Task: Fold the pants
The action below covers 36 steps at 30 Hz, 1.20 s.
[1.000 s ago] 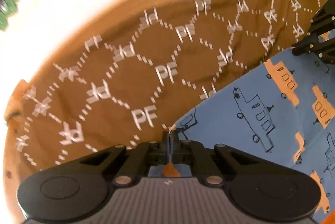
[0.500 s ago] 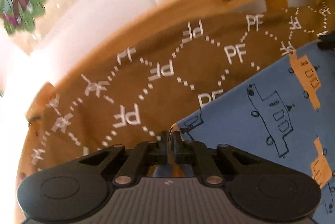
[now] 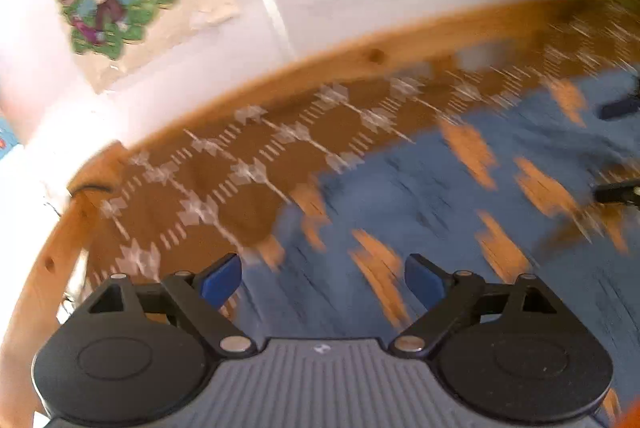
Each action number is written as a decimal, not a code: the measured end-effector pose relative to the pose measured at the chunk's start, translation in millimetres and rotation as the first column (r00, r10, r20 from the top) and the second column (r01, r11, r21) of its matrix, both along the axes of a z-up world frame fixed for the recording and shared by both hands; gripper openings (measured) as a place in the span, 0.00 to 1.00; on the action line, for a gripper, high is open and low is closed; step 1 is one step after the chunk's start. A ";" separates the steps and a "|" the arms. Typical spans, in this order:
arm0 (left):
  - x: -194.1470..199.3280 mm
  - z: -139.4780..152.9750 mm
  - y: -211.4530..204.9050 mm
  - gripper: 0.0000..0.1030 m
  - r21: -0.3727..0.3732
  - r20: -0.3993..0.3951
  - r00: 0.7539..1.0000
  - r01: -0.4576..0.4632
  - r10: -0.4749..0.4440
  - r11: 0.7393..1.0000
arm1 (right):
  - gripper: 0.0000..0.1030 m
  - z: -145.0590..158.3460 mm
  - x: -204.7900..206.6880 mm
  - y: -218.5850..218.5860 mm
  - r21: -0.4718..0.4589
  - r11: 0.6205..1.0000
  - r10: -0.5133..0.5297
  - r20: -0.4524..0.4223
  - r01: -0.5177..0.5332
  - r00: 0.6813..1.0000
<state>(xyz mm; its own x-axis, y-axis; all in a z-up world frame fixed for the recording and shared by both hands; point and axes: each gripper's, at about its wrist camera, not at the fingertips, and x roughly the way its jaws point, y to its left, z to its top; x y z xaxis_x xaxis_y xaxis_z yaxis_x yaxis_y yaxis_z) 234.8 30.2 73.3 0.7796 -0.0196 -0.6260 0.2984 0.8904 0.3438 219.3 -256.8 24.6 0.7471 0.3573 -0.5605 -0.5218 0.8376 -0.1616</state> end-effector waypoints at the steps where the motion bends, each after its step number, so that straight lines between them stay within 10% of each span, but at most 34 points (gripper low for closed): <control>1: -12.9 -6.3 -2.6 0.90 0.014 -0.012 1.000 0.020 -0.020 1.000 | 0.93 -4.8 -15.1 4.5 -0.025 0.999 0.028 -0.004 -0.029 1.000; 8: -50.3 -30.0 -17.1 0.90 0.121 -0.053 0.994 0.100 -0.095 0.988 | 0.93 -23.0 -53.1 20.4 -0.108 0.989 0.093 -0.040 -0.097 0.995; 17: 56.0 -1.1 1.9 0.90 0.198 0.034 0.999 -0.027 0.021 0.980 | 0.93 -14.6 36.4 -23.9 -0.048 0.995 -0.092 -0.040 0.090 0.995; 27: 148.0 -1.9 10.0 0.82 0.000 -0.171 0.984 0.057 -0.056 0.998 | 0.90 -18.8 149.0 -33.5 -0.105 0.994 -0.046 -0.077 0.038 0.996; 31: 150.2 -9.7 0.7 0.64 0.033 -0.226 0.969 0.111 -0.100 0.993 | 0.71 -23.0 173.3 -21.8 -0.155 0.988 0.005 -0.135 -0.026 0.991; 36: 163.4 -23.5 4.7 0.08 0.044 -0.320 0.947 0.043 -0.027 0.998 | 0.10 -29.2 177.1 -11.6 -0.177 0.983 0.019 -0.148 -0.046 0.989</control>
